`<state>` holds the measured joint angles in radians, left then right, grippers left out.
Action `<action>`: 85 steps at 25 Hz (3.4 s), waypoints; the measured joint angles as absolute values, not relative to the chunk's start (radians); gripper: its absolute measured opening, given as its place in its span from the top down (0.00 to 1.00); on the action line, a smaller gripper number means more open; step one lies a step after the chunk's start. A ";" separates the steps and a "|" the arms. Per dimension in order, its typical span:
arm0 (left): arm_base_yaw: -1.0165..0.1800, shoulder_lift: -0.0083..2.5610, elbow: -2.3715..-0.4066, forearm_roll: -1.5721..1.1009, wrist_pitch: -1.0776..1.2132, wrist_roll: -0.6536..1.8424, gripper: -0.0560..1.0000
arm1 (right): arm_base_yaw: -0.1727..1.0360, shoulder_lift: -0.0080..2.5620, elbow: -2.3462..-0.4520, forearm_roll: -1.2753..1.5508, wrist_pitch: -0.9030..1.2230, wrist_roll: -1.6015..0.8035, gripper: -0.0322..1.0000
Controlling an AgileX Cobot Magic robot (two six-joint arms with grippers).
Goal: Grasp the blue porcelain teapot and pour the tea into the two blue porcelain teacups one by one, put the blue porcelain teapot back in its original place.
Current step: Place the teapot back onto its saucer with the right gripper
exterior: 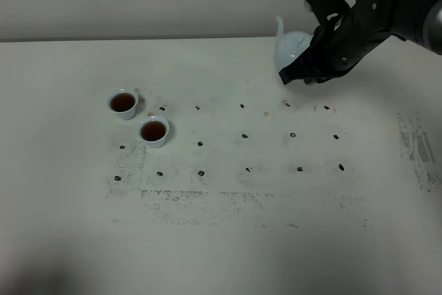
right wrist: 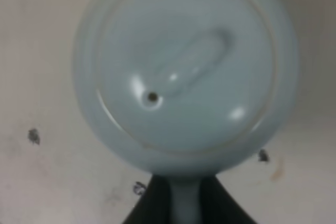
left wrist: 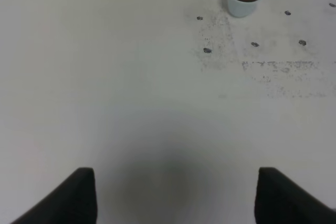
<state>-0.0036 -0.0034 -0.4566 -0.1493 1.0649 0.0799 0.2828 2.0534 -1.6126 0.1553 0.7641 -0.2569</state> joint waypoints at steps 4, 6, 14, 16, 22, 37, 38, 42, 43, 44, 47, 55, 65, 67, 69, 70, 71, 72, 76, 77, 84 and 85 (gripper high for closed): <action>-0.004 -0.003 -0.457 -0.149 1.065 0.080 0.37 | 0.283 2.094 -1.612 0.189 0.762 -0.257 0.93; -0.004 -0.003 -0.457 -0.149 1.065 0.080 0.37 | 0.283 2.108 -1.612 0.196 0.761 -0.257 0.93; -0.004 -0.003 -0.457 -0.149 1.065 0.080 0.37 | 0.282 2.131 -1.612 0.211 0.762 -0.256 0.93; -0.004 -0.003 -0.457 -0.149 1.065 0.080 0.37 | 0.282 2.140 -1.612 0.216 0.765 -0.256 0.93; -0.004 -0.003 -0.457 -0.149 1.065 0.080 0.37 | 0.282 2.160 -1.612 0.216 0.773 -0.256 0.93; -0.004 -0.003 -0.457 -0.149 1.065 0.080 0.37 | 0.282 2.179 -1.612 0.171 0.741 -0.255 0.93; -0.004 -0.003 -0.457 -0.149 1.065 0.080 0.37 | 0.282 2.181 -1.611 0.170 0.737 -0.255 0.93; -0.004 -0.003 -0.457 -0.149 1.065 0.080 0.37 | 0.282 2.182 -1.611 0.170 0.715 -0.254 0.93; -0.004 -0.003 -0.457 -0.149 1.065 0.080 0.37 | 0.282 2.182 -1.611 0.170 0.715 -0.254 0.93; -0.004 -0.003 -0.457 -0.149 1.065 0.080 0.37 | 0.282 2.182 -1.611 0.168 0.715 -0.254 0.93; -0.004 -0.003 -0.457 -0.149 1.065 0.080 0.37 | 0.282 2.182 -1.611 0.160 0.715 -0.254 0.93; -0.004 -0.003 -0.457 -0.149 1.065 0.080 0.37 | 0.280 2.182 -1.611 0.143 0.714 -0.241 0.93; -0.004 -0.003 -0.457 -0.149 1.065 0.080 0.37 | 0.280 2.195 -1.611 0.135 0.713 -0.231 0.93; -0.004 -0.003 -0.457 -0.149 1.065 0.080 0.37 | 0.280 2.195 -1.611 0.135 0.713 -0.231 0.93; -0.004 -0.003 -0.457 -0.149 1.065 0.080 0.37 | 0.280 2.195 -1.611 0.135 0.713 -0.231 0.93; -0.004 -0.003 -0.457 -0.149 1.065 0.080 0.37 | 0.280 2.195 -1.611 0.135 0.713 -0.231 0.93; -0.004 -0.003 -0.457 -0.149 1.065 0.080 0.37 | 0.280 2.195 -1.611 0.135 0.713 -0.231 0.93; -0.004 -0.003 -0.457 -0.149 1.065 0.080 0.37 | 0.280 2.195 -1.611 0.135 0.713 -0.231 0.93; -0.004 -0.003 -0.457 -0.149 1.065 0.080 0.37 | 0.280 2.195 -1.611 0.135 0.713 -0.231 0.93; -0.004 -0.003 -0.457 -0.149 1.065 0.080 0.37 | 0.280 2.195 -1.611 0.135 0.713 -0.231 0.93; -0.004 -0.003 -0.457 -0.149 1.065 0.080 0.37 | 0.280 2.195 -1.611 0.135 0.705 -0.231 0.88; -0.004 -0.003 -0.457 -0.149 1.065 0.080 0.37 | 0.280 2.195 -1.611 0.135 0.704 -0.231 0.86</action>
